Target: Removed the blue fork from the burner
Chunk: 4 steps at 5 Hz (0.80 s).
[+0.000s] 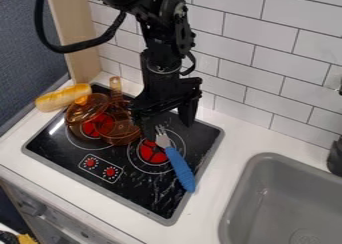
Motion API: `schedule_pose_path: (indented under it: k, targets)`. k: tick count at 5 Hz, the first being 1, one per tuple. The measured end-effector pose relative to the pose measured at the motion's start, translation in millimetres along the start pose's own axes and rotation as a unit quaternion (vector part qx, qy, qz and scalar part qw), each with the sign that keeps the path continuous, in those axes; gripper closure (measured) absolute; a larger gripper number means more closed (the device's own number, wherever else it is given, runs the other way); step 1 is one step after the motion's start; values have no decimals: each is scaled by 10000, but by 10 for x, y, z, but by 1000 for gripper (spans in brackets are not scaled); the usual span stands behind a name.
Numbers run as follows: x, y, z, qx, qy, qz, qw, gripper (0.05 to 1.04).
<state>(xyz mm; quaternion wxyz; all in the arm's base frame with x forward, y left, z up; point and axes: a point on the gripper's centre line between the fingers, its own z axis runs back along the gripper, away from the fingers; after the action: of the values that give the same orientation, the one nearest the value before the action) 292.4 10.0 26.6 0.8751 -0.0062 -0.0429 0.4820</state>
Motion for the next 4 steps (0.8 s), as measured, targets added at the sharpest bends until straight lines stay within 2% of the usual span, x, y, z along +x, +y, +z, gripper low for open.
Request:
schedule_pose_path:
  k: [1,2,3,4]
  targets:
    - [-21,27,-87,128,84,19,9999,84]
    - [-26,-14,-295,428,126,-116,9989,84]
    - [-11,-70,-439,601,84,-244,9979,84]
    - [-23,-106,-576,686,111,-343,9970,84]
